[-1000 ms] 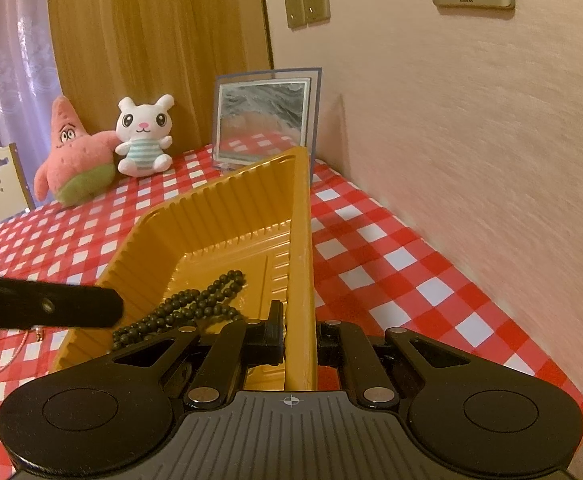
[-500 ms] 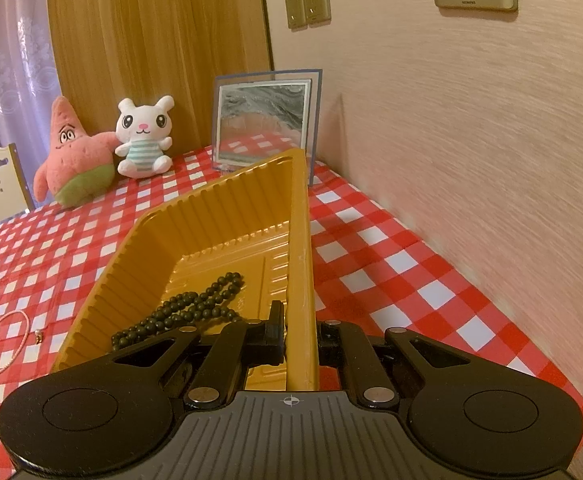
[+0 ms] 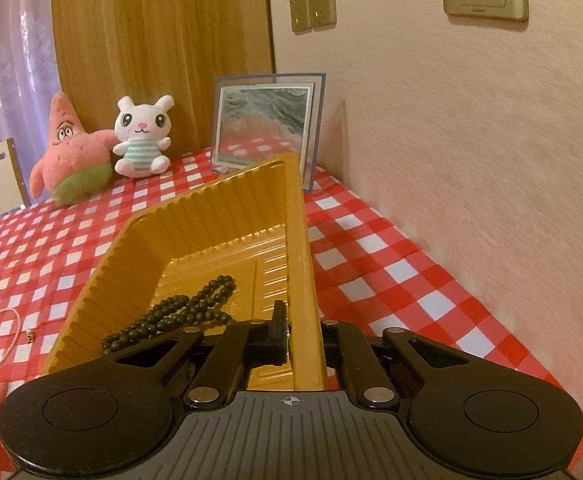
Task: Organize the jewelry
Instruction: 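Grasp the small pearl-and-gold earring with the left tool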
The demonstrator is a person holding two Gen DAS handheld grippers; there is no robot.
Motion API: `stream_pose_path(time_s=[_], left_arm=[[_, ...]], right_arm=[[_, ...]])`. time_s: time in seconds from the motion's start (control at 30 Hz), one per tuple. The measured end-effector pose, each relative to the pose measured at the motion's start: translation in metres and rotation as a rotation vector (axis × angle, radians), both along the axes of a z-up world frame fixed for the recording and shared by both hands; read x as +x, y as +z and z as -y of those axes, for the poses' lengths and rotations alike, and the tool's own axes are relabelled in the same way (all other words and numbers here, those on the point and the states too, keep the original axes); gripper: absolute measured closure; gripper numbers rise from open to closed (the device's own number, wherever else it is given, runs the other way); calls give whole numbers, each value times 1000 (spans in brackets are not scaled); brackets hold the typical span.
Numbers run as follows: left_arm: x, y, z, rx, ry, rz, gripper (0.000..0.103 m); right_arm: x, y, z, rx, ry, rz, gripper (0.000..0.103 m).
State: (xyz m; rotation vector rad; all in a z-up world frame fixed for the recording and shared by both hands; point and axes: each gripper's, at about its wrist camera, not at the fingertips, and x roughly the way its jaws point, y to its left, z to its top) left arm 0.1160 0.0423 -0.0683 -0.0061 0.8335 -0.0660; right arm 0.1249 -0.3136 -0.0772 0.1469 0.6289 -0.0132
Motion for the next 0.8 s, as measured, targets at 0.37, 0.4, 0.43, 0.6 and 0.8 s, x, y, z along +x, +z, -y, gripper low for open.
stream_pose_path(time_s=[0.37, 0.4, 0.43, 0.6, 0.8], left_arm=[[28, -15, 4, 1, -57, -2, 88], [32, -18, 5, 3, -63, -6, 88], [35, -21, 6, 3, -68, -11, 88], [53, -34, 8, 4, -77, -31, 88], [70, -47, 9, 4, -95, -47, 88]], right_arm=[[19, -2, -13, -25, -13, 33, 99], [22, -2, -15, -23, -16, 33, 99], [24, -3, -17, -20, -18, 33, 99], [39, -4, -24, -16, -18, 33, 99], [53, -6, -30, -13, -7, 31, 99]])
